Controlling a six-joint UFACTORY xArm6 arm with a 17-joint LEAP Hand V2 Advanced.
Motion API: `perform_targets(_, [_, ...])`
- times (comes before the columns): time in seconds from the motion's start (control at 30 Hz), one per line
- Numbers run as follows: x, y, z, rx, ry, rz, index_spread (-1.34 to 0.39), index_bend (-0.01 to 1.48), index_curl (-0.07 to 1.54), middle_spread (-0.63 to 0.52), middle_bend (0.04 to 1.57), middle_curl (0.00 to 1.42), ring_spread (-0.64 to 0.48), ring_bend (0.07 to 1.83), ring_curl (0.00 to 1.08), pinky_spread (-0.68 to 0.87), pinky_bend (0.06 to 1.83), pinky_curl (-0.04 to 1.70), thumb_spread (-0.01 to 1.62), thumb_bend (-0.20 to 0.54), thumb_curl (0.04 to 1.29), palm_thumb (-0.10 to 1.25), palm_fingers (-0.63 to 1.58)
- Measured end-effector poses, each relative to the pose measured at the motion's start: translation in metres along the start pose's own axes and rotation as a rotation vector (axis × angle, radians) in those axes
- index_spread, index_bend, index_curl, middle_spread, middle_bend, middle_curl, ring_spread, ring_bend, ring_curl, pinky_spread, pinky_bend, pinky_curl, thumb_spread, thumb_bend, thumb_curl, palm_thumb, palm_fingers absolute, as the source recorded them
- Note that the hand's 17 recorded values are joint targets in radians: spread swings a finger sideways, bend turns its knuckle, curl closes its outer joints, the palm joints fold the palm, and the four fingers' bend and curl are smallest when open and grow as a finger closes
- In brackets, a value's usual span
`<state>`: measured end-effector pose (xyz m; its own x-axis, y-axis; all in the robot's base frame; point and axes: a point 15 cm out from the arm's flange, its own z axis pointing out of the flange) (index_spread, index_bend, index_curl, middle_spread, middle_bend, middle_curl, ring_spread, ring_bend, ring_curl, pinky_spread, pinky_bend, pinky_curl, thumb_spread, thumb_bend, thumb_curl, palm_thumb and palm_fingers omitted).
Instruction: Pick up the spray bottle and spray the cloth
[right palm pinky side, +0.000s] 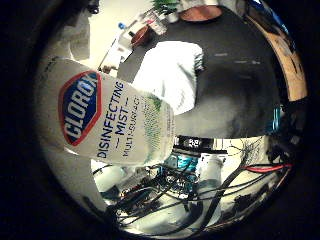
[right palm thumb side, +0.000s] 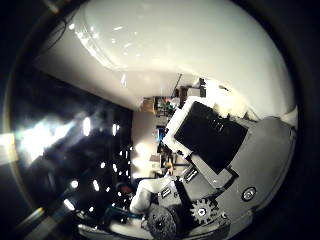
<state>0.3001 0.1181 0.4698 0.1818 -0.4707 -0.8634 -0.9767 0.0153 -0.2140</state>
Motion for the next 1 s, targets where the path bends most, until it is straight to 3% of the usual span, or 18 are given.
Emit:
perform_targets(0.23, [-0.032, -0.047, -0.008, 0.098, -0.129, 0.035, -0.31, 1.10, 0.68, -0.19, 1.32, 0.67, -0.22, 1.42, 0.54, -0.35, 1.27, 0.59, 0.58, -0.018, 1.04, 0.95, 1.24])
perform_targets(0.5, [0.025, -0.121, -0.017, 0.149, -0.416, 0.318, -0.31, 1.10, 0.68, -0.19, 1.32, 0.67, -0.22, 1.42, 0.54, -0.35, 1.27, 0.59, 0.59, -0.018, 1.04, 0.95, 1.24])
perform_targets(0.7, [0.104, -0.119, -0.001, 0.123, -0.512, 0.526, -0.31, 1.10, 0.68, -0.19, 1.32, 0.67, -0.22, 1.42, 0.54, -0.35, 1.26, 0.60, 0.59, -0.018, 1.04, 0.95, 1.24])
perform_targets(1.0, [0.154, -0.103, 0.031, 0.069, -0.570, 0.650, -0.30, 1.10, 0.68, -0.19, 1.32, 0.67, -0.22, 1.42, 0.54, -0.35, 1.26, 0.60, 0.59, -0.018, 1.04, 0.95, 1.24])
